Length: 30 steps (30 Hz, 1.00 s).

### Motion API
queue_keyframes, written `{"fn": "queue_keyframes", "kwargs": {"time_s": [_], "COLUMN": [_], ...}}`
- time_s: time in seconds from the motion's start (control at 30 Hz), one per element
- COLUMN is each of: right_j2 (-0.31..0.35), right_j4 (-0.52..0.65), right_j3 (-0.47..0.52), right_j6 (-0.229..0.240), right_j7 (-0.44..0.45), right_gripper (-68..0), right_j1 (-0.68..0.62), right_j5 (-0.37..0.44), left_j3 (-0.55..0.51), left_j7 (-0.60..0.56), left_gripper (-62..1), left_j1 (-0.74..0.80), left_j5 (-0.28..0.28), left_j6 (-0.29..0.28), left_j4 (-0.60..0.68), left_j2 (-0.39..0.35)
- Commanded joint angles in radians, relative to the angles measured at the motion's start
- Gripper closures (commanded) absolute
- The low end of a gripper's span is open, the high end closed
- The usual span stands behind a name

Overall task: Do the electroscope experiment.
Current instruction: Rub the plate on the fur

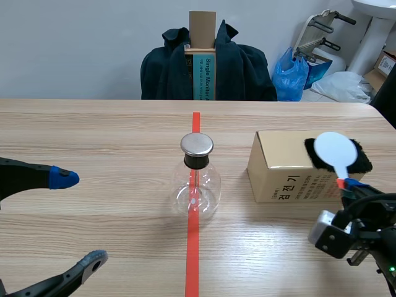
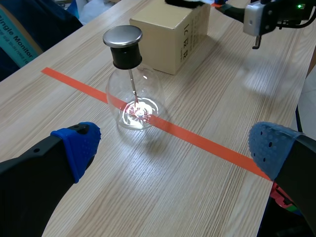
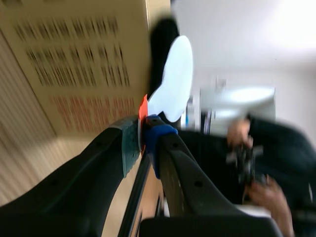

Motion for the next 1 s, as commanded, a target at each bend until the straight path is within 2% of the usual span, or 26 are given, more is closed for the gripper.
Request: {"fn": "queue_keyframes", "kwargs": {"time_s": [0.0,0.1,0.13,0.17,0.27,0.3,0.43,0.47,0.57,0.6,0.63,0.7,0.77,0.9,0.97], "right_j2": [0.028,0.027,0.024,0.019,0.018,0.021,0.025,0.02,0.018,0.021,0.023,0.023,0.02,0.023,0.023], "right_j4": [0.007,0.008,0.008,0.008,0.007,0.007,0.008,0.008,0.008,0.007,0.007,0.008,0.009,0.008,0.008], "right_j3": [0.022,0.018,0.017,0.018,0.025,0.028,0.028,0.028,0.029,0.03,0.03,0.029,0.027,0.029,0.029], "right_j6": [0.014,0.014,0.014,0.014,0.014,0.015,0.013,0.013,0.014,0.02,0.03,0.033,0.032,0.031,0.033], "right_j7": [0.023,0.181,0.189,0.163,-0.013,-0.018,0.154,0.147,0.002,-0.015,-0.003,0.091,0.145,0.074,0.072], "right_gripper": [-0.8,-0.8,-0.8,-0.8,-0.8,-0.8,-0.8,-0.8,-0.8,-0.8,-0.8,-0.8,-0.8,-0.8,-0.8], "right_j1": [-0.005,-0.002,0.002,0.003,0.0,-0.003,0.006,0.013,0.011,0.011,0.011,0.015,0.02,0.017,0.017], "right_j5": [0.004,-0.005,-0.004,-0.002,-0.001,-0.001,-0.02,-0.019,-0.007,-0.008,-0.009,-0.017,-0.02,-0.019,-0.02], "left_j3": [-0.003,-0.003,-0.003,-0.003,-0.003,-0.003,-0.003,-0.003,-0.003,-0.003,-0.003,-0.003,-0.003,-0.003,-0.003], "left_j7": [-0.017,-0.017,-0.017,-0.017,-0.017,-0.017,-0.017,-0.017,-0.016,-0.016,-0.016,-0.017,-0.016,-0.016,-0.016], "left_gripper": [-62.3,-62.3,-62.3,-62.3,-62.3,-62.3,-62.3,-62.3,-62.3,-62.3,-62.3,-62.3,-62.3,-62.3,-62.3], "left_j1": [-0.005,-0.005,-0.005,-0.005,-0.005,-0.005,-0.005,-0.005,-0.005,-0.005,-0.005,-0.005,-0.005,-0.005,-0.005], "left_j5": [-0.006,-0.006,-0.006,-0.006,-0.006,-0.006,-0.006,-0.006,-0.006,-0.006,-0.006,-0.006,-0.006,-0.006,-0.006], "left_j6": [0.0,0.0,0.0,0.0,0.0,0.0,0.0,0.0,0.0,0.0,0.0,0.0,0.0,0.0,0.0], "left_j4": [0.004,0.004,0.004,0.004,0.004,0.004,0.004,0.004,0.004,0.004,0.004,0.004,0.004,0.004,0.004], "left_j2": [0.008,0.008,0.008,0.008,0.008,0.008,0.008,0.008,0.008,0.008,0.008,0.008,0.008,0.008,0.008]}}
